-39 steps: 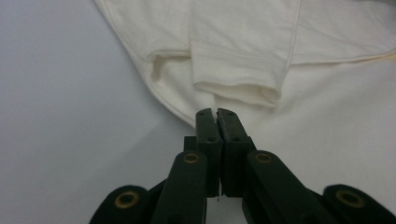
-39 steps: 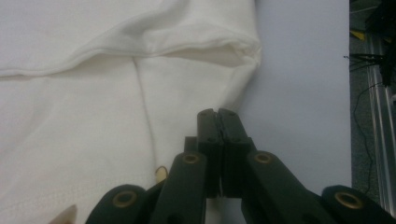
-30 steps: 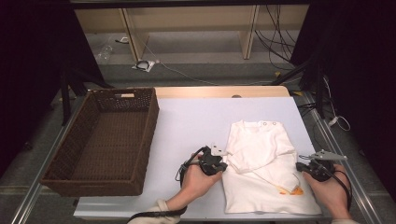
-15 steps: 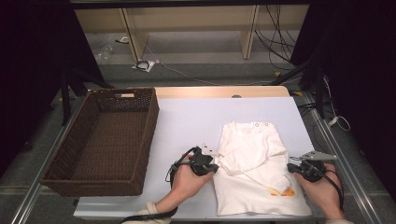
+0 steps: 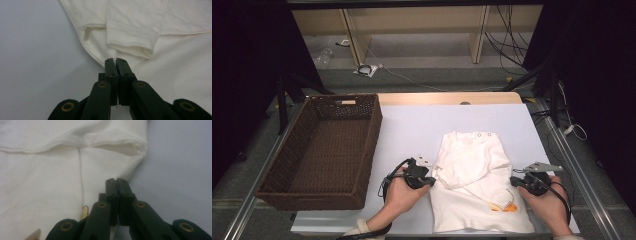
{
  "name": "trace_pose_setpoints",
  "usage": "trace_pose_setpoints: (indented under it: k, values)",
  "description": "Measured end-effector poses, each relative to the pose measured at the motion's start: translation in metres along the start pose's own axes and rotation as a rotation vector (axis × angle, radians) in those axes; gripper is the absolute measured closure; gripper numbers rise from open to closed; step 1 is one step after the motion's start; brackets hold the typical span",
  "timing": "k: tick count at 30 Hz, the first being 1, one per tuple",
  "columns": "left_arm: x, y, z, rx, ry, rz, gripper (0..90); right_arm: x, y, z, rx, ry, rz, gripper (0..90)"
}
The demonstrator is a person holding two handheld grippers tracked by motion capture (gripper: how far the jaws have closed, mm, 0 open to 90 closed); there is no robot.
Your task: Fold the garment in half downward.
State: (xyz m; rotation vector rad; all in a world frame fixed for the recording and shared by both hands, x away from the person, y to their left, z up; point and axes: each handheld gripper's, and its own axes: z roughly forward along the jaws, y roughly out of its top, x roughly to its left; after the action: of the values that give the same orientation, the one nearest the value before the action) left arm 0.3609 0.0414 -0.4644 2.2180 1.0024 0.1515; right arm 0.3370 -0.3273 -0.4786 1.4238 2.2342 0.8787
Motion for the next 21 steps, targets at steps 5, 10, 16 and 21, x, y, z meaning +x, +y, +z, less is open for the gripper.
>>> trace_pose_setpoints:
  k: [5,10,16,21]
  values:
    - [0.005,-0.005,-0.006,-0.001,0.008,-0.010,87.7,0.007,0.002,0.003,-0.001,0.016,-0.006,89.0]
    - [0.010,-0.010,-0.014,0.003,0.019,-0.019,87.7,0.014,0.004,0.005,0.004,0.038,-0.012,89.0]
    - [0.016,-0.018,-0.022,0.011,0.029,-0.030,87.7,0.025,0.008,0.008,0.003,0.067,-0.022,89.0]
    - [0.022,-0.021,-0.028,0.017,0.029,-0.045,87.7,0.032,0.011,0.011,-0.001,0.085,-0.030,88.9]
